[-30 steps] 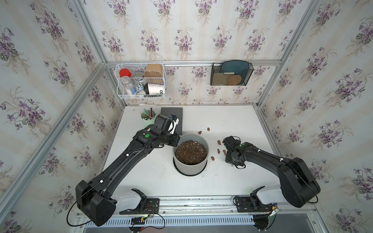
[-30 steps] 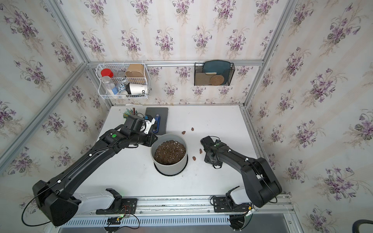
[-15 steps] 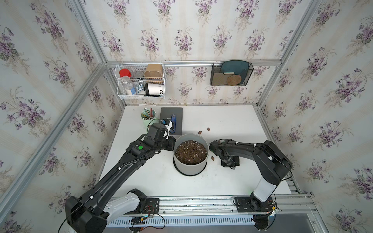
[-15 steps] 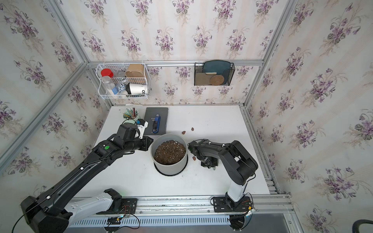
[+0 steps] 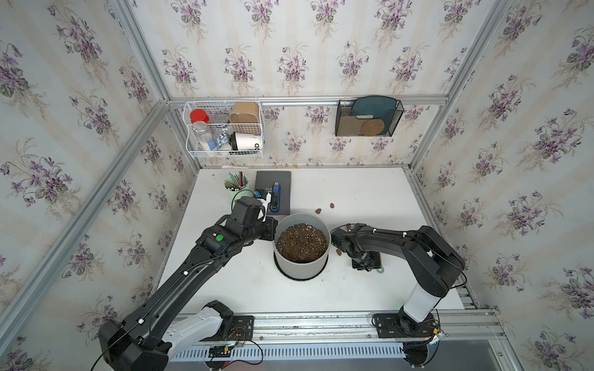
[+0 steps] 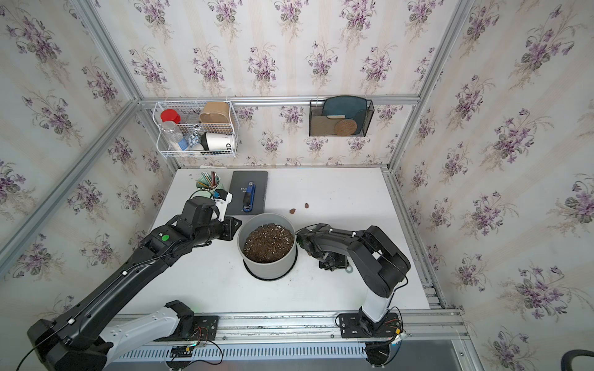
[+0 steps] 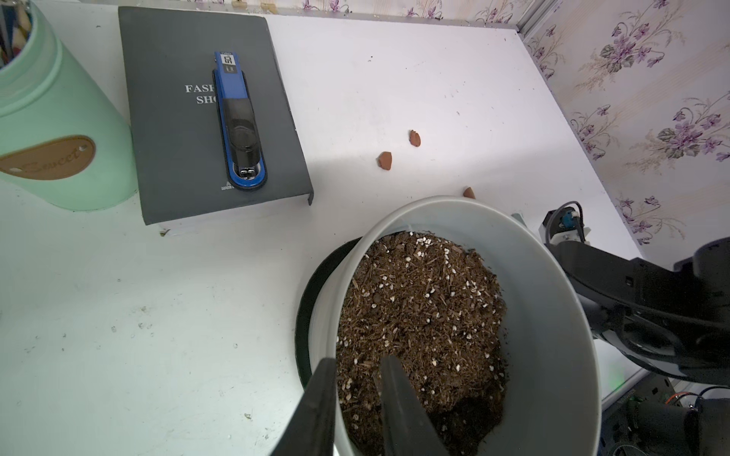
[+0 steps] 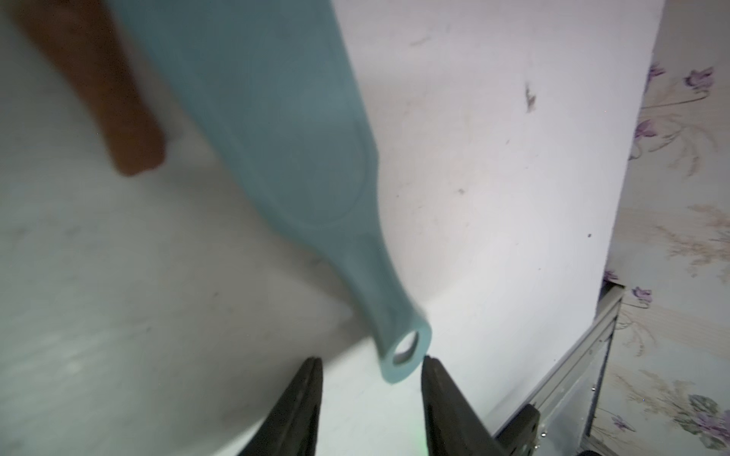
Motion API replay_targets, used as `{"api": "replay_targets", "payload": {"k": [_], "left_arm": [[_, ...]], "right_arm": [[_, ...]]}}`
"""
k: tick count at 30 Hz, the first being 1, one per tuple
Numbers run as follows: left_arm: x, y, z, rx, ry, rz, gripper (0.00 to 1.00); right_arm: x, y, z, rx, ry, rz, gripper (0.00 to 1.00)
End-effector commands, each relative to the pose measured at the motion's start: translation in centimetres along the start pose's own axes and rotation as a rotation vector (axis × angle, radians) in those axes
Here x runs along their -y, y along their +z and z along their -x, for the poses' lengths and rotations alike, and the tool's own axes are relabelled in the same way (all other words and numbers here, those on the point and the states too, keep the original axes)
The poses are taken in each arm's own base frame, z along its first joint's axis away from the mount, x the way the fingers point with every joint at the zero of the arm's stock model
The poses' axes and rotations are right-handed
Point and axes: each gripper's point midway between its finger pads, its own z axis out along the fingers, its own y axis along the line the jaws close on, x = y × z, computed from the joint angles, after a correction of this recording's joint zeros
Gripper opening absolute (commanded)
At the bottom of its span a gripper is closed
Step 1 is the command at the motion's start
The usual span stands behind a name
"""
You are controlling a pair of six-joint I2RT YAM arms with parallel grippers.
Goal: Scrub the dried mud off the ceramic pot
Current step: Place the brush at the center of the board, then reset both arms
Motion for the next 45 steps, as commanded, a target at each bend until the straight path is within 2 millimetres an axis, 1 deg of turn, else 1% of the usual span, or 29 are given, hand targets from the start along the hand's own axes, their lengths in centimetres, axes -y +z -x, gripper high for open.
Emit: {"api": "replay_targets", "payload": {"k": [1,4,6,8,10,11,13,14,17,18,19,21,22,23,24,25,27,30,33,34,35,36,37,39,40,41,43,44,45], "left_arm": [[0.0,-0.3,0.6,0.007,0.016,0.016,0.26],[0.0,-0.6,1.3,0.015,0.020,0.027,0.27],[-0.2,-1.0,1.8,0.024,0.029,0.046,0.27],[-0.4,-1.5,2.5,0.040,0.042,0.072,0.28],[-0.7,-2.2,3.6,0.073,0.062,0.106,0.31],[-1.0,-2.9,4.6,0.106,0.076,0.136,0.34],[-1.5,-4.0,6.3,0.174,0.093,0.184,0.43],[-1.8,-4.9,7.4,0.224,0.100,0.214,0.48],[-3.2,-7.2,10.4,0.384,0.114,0.327,0.62],[-4.1,-8.0,11.4,0.444,0.114,0.391,0.66],[-5.1,-8.5,12.0,0.493,0.123,0.462,0.69],[-6.5,-9.1,13.6,0.600,0.177,0.582,0.74],[-6.9,-8.9,14.0,0.631,0.224,0.622,0.75],[-7.6,-8.5,14.5,0.659,0.252,0.674,0.76],[-8.7,-7.5,14.2,0.649,0.270,0.735,0.77],[-10.1,-6.5,14.1,0.631,0.283,0.801,0.79],[-13.1,-4.1,13.7,0.564,0.310,0.905,0.82],[-18.9,-1.7,12.2,0.508,0.203,1.017,0.82],[-23.8,0.5,9.4,0.469,0.110,1.053,0.83],[-25.0,0.7,8.5,0.476,0.079,1.067,0.83],[-26.2,1.6,7.1,0.451,0.064,1.077,0.83],[-27.1,2.4,5.5,0.421,0.057,1.077,0.82],[-27.6,2.8,4.6,0.414,0.055,1.073,0.83],[-28.0,3.8,2.7,0.344,0.097,1.053,0.83],[-27.9,3.9,2.7,0.365,0.101,1.048,0.83],[-27.8,3.8,2.7,0.395,0.118,1.040,0.84],[-27.4,4.6,2.1,0.367,0.142,0.992,0.84],[-27.5,4.7,1.9,0.373,0.143,0.987,0.89],[-27.7,4.7,1.4,0.381,0.136,0.997,0.90]], "right_arm": [[-1.0,-1.4,0.9,0.039,0.057,0.090,0.50],[-1.3,-3.5,1.8,0.078,0.068,0.175,0.54],[-1.0,-5.6,2.8,0.121,0.087,0.231,0.57],[-0.4,-8.1,4.2,0.193,0.124,0.293,0.59],[0.1,-11.0,5.7,0.289,0.170,0.393,0.66],[0.6,-13.6,7.0,0.382,0.214,0.481,0.71],[1.7,-17.8,8.6,0.540,0.278,0.638,0.75],[3.0,-19.7,9.2,0.624,0.324,0.698,0.77],[6.9,-23.1,10.3,0.878,0.468,0.794,0.85],[7.6,-23.9,10.4,0.965,0.465,0.816,0.94],[8.1,-24.0,10.3,1.049,0.424,0.795,0.99],[11.2,-22.6,10.4,1.161,0.550,0.676,1.00],[12.3,-21.3,10.4,1.192,0.601,0.590,1.00],[13.0,-20.8,10.5,1.244,0.602,0.520,0.99],[13.6,-20.6,10.6,1.300,0.610,0.459,0.98],[14.5,-19.8,10.8,1.328,0.641,0.377,0.99],[16.0,-15.9,11.3,1.285,0.688,0.233,1.00],[18.4,-8.9,12.5,1.129,0.789,0.155,1.00],[21.1,-4.6,11.6,1.052,0.923,-0.016,1.00],[21.6,-3.3,11.0,1.034,0.951,-0.075,1.00],[21.4,-2.1,10.8,1.025,0.947,-0.097,1.00],[21.1,-1.8,11.2,1.052,0.920,-0.089,1.00],[20.4,-1.0,11.4,1.050,0.868,-0.080,1.00],[19.1,-0.1,12.5,1.023,0.794,-0.039,1.00],[18.6,-0.7,13.4,1.060,0.781,0.027,1.00],[18.1,-1.1,13.8,1.095,0.760,0.068,1.00],[17.3,-2.7,14.5,1.191,0.731,0.154,1.00],[17.1,-4.0,14.8,1.273,0.706,0.194,1.00],[17.0,-5.0,14.7,1.345,0.707,0.233,1.00]]}}
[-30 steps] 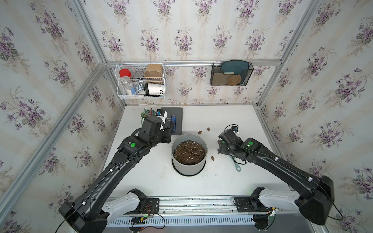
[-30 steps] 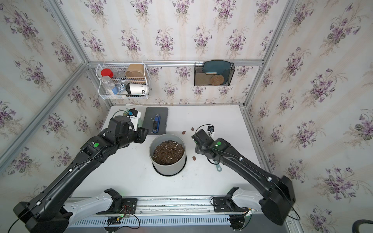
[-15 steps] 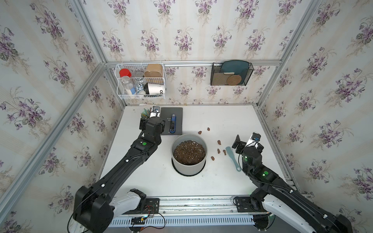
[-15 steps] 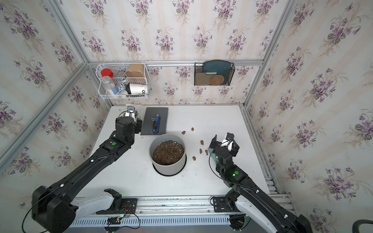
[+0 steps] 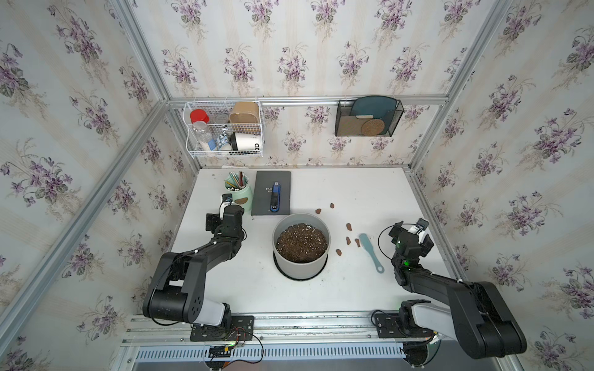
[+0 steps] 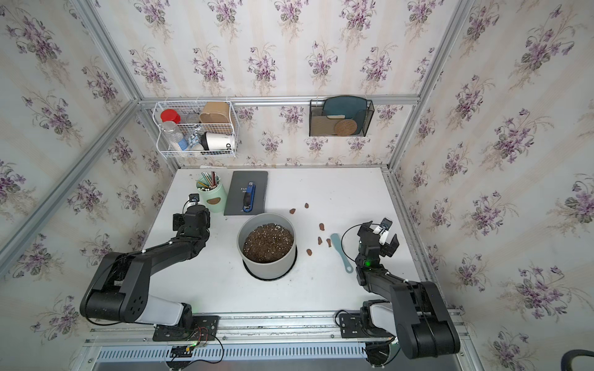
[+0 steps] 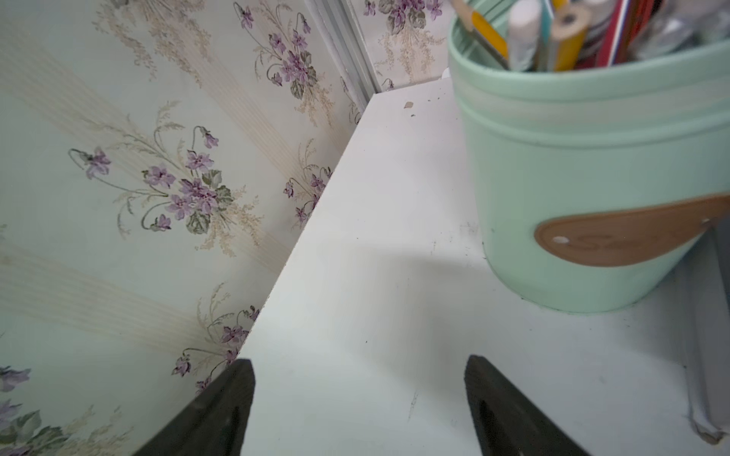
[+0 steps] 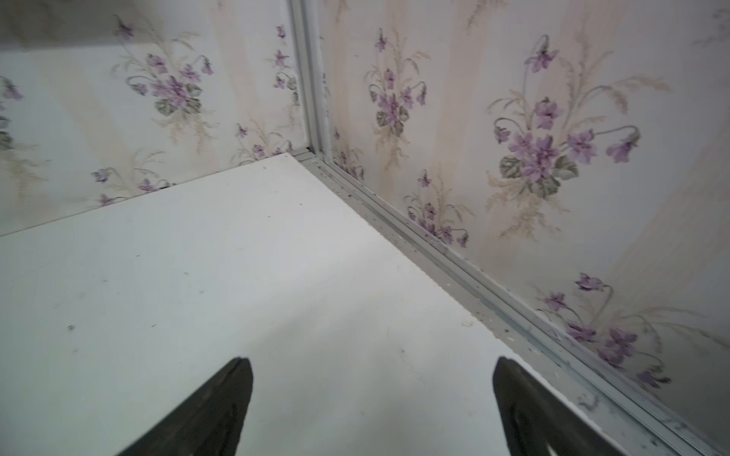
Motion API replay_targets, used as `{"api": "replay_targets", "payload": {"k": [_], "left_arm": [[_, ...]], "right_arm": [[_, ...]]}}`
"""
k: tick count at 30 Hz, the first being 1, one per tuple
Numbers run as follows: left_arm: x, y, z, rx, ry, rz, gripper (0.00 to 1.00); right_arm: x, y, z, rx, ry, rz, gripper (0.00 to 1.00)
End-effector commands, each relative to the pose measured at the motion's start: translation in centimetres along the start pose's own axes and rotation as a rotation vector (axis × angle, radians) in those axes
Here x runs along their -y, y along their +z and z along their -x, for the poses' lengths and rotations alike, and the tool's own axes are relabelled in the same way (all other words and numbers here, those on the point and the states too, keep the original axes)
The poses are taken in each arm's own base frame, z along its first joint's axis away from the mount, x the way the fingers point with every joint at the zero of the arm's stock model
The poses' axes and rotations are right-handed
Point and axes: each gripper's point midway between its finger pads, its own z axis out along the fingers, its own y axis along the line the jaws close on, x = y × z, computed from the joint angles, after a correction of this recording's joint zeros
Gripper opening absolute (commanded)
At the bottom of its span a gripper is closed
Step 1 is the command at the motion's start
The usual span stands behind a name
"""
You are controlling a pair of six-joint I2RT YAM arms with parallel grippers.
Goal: Scrub the dried mud off the ceramic pot
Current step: Reset both arms
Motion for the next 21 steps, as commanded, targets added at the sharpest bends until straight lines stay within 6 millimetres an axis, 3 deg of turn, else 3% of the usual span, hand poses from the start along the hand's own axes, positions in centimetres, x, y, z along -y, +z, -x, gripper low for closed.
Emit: {"api": "replay_targets", "payload": {"k": [1,2,4,7,8,12,15,19,21], "left_arm": [[0.1,-0.1,1.4,0.110,-0.067,-0.011,0.90],[-0.2,-0.4,1.5,0.157,-0.083,0.004,0.90],[-0.3,-0.8,1.1,0.167,-0.093,0.003,0.90],[-0.8,-1.7,1.1,0.206,-0.121,-0.001,0.91],[-1.0,-1.8,0.8,0.186,-0.133,0.003,0.92],[-0.1,-2.4,1.8,0.147,-0.178,-0.090,0.92],[-0.1,-1.8,1.3,0.147,-0.263,-0.080,0.92],[3.4,-0.7,1.0,0.158,-0.179,-0.219,0.92],[4.1,-0.2,0.6,0.117,-0.184,-0.272,0.92]], "right_arm": [[-3.2,-1.5,5.0,0.245,0.122,0.243,1.00],[-3.8,-1.6,5.0,0.278,0.115,0.288,1.00],[-6.6,-1.8,3.2,0.240,0.004,0.436,1.00],[-6.8,1.2,1.5,0.093,0.010,0.366,1.00],[-7.3,1.7,2.4,0.115,0.017,0.382,1.00],[-7.2,1.5,2.6,0.133,0.018,0.383,1.00],[-7.2,1.5,2.1,0.106,0.009,0.383,1.00],[-7.3,1.5,2.2,0.114,0.007,0.385,1.00],[-7.7,1.5,2.4,0.120,0.003,0.403,1.00]]}}
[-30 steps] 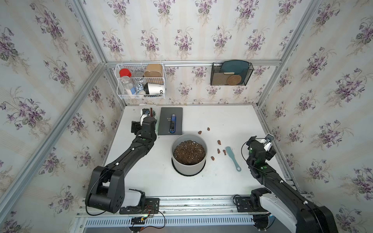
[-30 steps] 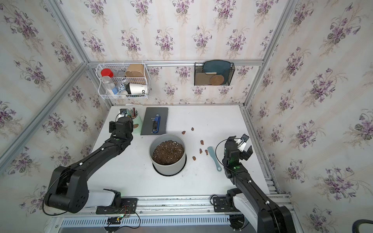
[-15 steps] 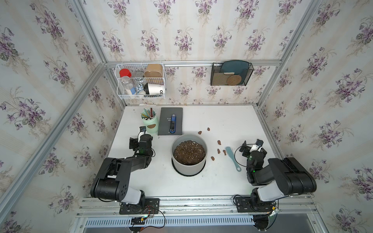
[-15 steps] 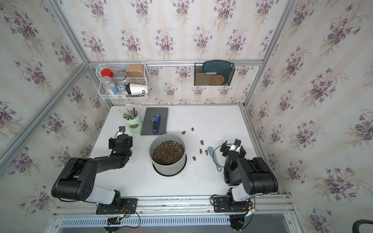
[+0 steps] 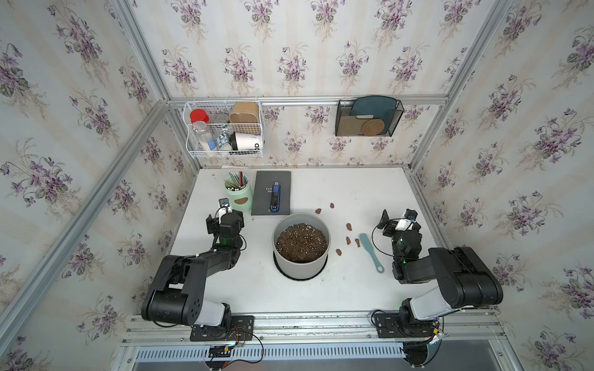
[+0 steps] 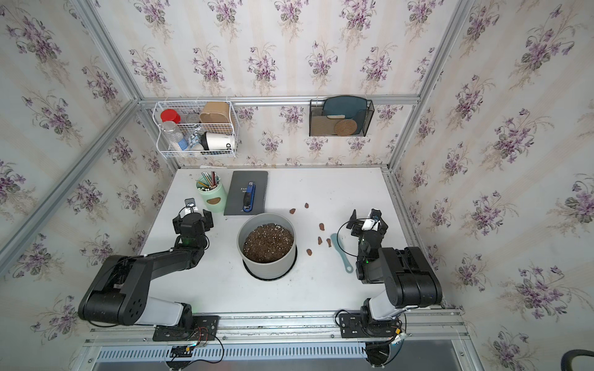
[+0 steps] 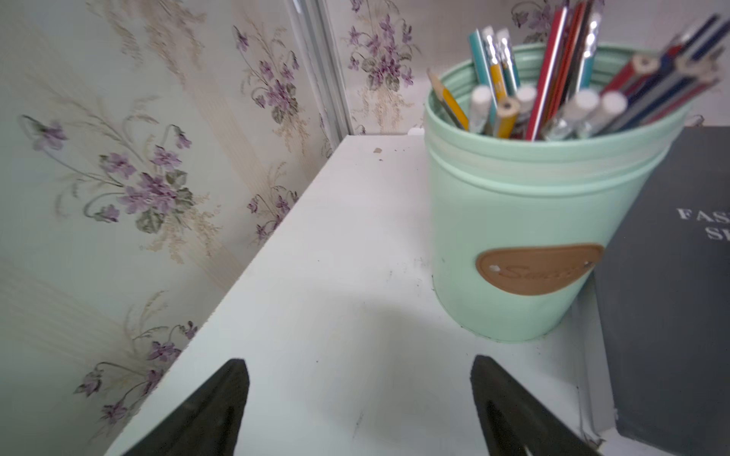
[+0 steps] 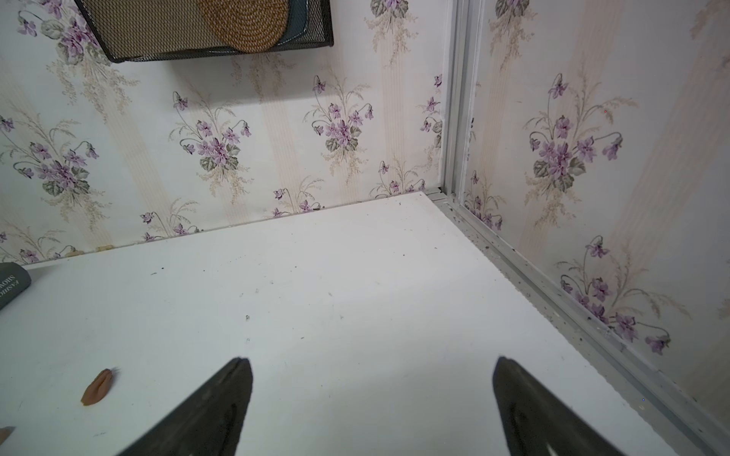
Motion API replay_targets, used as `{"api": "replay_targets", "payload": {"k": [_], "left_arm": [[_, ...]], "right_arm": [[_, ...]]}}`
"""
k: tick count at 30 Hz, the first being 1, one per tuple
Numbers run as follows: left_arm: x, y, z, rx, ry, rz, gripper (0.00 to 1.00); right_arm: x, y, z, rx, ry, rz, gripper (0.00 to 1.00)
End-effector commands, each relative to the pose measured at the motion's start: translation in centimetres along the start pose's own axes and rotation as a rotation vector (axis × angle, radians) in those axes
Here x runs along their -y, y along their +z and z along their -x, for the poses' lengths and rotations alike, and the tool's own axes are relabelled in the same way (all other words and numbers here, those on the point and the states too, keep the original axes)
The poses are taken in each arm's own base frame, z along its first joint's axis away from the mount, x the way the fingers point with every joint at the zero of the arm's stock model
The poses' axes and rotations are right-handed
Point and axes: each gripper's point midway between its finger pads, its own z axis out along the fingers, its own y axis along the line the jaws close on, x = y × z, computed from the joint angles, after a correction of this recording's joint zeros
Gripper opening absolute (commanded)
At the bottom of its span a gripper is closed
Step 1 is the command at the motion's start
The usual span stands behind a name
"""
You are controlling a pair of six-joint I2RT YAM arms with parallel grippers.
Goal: Scrub the dried mud off the ceramic pot
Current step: Reset both arms
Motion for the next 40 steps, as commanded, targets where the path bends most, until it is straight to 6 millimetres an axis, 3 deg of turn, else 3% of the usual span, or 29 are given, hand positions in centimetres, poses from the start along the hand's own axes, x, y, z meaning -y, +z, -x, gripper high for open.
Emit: {"api": "replay_targets", "payload": {"k": [1,3,5,7,12,40], "left_arm": [[1.8,0.6,0.6,-0.007,-0.046,-0.157,0.92],[2.8,0.2,0.1,0.009,-0.045,-0.256,0.92],[2.5,0.2,0.0,0.071,-0.047,-0.243,0.92],[2.4,0.1,-0.7,0.028,-0.052,-0.233,0.92],[2.4,-0.2,-0.2,0.090,-0.038,-0.238,0.92],[2.6,0.1,-0.3,0.063,-0.047,-0.262,0.92]], "right_arm": [[-0.7,0.3,0.3,0.004,-0.005,0.031,1.00],[-0.9,0.3,0.3,0.004,-0.012,0.045,1.00],[-1.0,0.4,0.3,-0.001,-0.014,0.049,1.00],[-1.0,0.4,0.3,-0.001,-0.014,0.049,1.00],[-1.0,0.4,0.2,-0.001,-0.015,0.051,1.00],[-2.1,0.7,-0.3,-0.031,-0.044,0.109,1.00]]}}
